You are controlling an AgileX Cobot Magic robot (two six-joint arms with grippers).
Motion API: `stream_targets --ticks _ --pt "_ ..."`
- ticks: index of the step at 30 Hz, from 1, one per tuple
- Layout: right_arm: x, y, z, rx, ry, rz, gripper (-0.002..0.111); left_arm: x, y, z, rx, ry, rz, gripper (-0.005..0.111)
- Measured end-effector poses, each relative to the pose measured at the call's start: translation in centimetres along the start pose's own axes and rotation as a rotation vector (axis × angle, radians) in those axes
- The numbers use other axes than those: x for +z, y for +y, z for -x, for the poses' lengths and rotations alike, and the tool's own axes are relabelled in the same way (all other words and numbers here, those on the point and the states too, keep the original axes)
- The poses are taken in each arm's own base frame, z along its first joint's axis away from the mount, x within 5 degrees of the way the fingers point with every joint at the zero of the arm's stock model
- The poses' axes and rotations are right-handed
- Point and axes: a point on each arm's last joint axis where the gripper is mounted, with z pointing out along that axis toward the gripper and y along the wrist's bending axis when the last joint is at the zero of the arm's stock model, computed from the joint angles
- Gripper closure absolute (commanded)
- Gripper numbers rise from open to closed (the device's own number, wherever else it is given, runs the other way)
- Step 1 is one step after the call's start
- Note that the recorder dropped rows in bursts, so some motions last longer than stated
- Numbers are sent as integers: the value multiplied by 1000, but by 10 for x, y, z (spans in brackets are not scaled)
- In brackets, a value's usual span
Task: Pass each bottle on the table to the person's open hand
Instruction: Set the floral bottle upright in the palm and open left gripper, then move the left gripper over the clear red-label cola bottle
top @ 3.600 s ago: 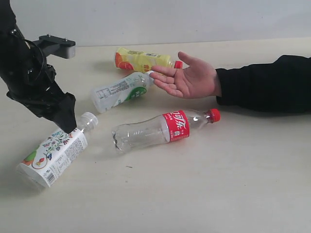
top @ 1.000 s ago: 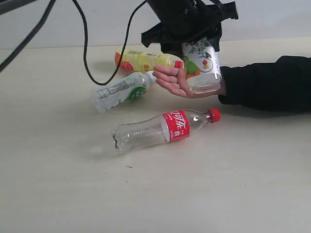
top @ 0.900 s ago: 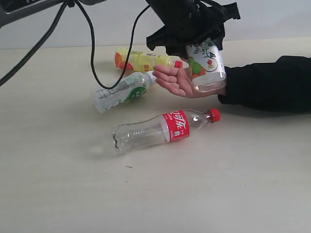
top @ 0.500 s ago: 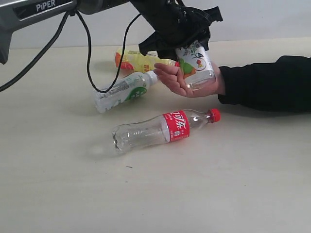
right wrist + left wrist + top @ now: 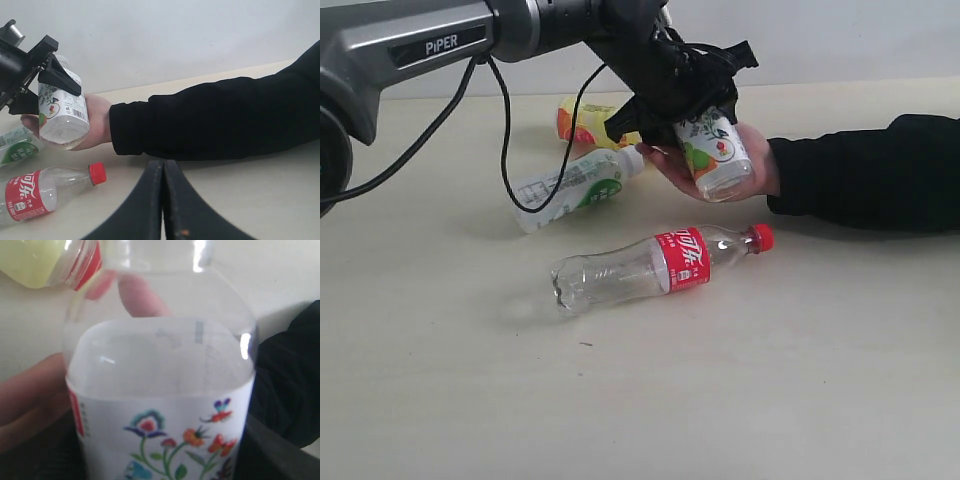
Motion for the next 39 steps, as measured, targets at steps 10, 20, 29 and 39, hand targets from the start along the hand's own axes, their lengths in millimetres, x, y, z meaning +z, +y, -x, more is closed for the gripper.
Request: stream_targets --ticks 10,20,29,39 --pt "0 0 0 0 0 0 108 1 1 1 -2 0 -4 18" --pt "0 0 0 0 0 0 108 -1 -1 1 58 0 -6 18" --pt "0 0 0 0 0 0 108 -47 -19 3 258 5 -23 18" --pt "0 0 0 0 0 0 108 -122 -33 -10 598 126 2 18"
